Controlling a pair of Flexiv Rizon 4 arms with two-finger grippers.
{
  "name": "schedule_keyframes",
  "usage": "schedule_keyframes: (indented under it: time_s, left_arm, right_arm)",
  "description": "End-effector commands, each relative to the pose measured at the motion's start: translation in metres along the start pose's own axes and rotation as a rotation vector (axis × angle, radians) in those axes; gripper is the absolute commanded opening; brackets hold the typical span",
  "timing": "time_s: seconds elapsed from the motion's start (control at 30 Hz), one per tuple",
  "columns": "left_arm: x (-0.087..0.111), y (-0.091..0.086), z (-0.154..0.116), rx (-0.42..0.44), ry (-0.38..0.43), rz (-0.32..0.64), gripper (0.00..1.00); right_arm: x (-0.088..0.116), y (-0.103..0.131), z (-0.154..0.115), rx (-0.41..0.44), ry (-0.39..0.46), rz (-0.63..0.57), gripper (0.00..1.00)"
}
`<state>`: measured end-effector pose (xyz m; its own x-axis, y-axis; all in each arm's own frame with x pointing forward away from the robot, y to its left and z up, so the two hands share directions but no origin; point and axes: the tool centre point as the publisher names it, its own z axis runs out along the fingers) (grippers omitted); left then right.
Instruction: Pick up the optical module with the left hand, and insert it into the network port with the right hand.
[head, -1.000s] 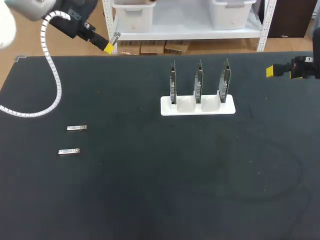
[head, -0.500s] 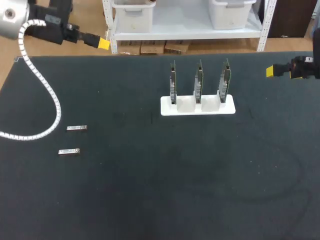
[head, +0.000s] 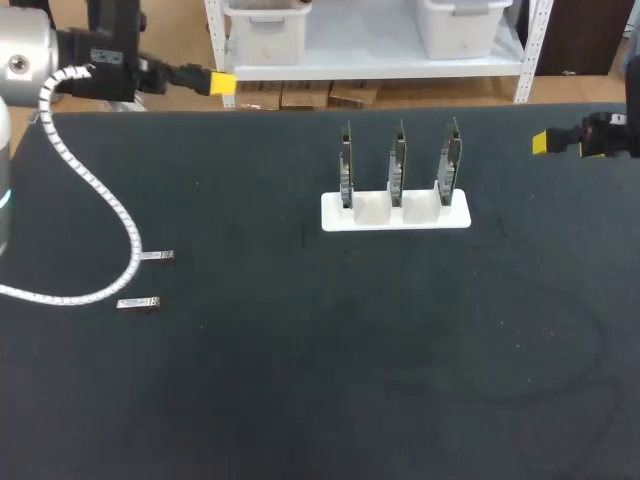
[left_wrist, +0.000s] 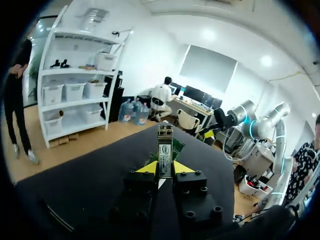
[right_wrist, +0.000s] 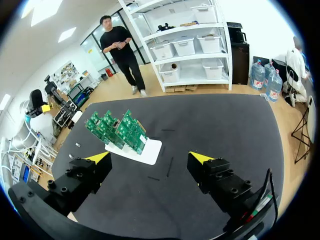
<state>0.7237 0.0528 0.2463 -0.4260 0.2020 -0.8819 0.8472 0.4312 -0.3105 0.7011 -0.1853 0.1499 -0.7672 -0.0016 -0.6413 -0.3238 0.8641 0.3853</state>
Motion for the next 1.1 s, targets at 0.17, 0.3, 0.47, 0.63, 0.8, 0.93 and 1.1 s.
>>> schedule_keyframes:
  time_s: [0.17, 0.3, 0.47, 0.63, 0.8, 0.93, 1.1]
  left_arm:
    - [-0.014, -0.013, 0.040, 0.105, -0.222, 0.127, 0.00]
    - [-0.021, -0.020, 0.057, 0.136, -0.229, 0.188, 0.00]
    - [-0.026, -0.028, 0.078, 0.219, -0.194, 0.286, 0.00]
    - [-0.026, -0.031, 0.093, 0.260, -0.144, 0.377, 0.00]
    - [-0.025, -0.024, 0.105, 0.287, -0.110, 0.401, 0.00]
    - [-0.024, -0.021, 0.114, 0.296, -0.120, 0.372, 0.00]
    - [-0.018, -0.017, 0.127, 0.302, -0.118, 0.369, 0.00]
  right_arm:
    - [0.000, 0.001, -0.001, 0.007, -0.001, 0.001, 1.00]
    - [0.000, 0.001, -0.001, 0.007, -0.001, 0.001, 1.00]
    - [0.000, 0.001, -0.001, 0.007, -0.001, 0.001, 1.00]
    - [0.000, 0.001, -0.001, 0.007, -0.001, 0.001, 1.00]
    - [0.000, 0.001, -0.001, 0.007, -0.001, 0.001, 1.00]
    - [0.000, 0.001, -0.001, 0.007, -0.001, 0.001, 1.00]
    - [0.000, 0.001, -0.001, 0.007, -0.001, 0.001, 1.00]
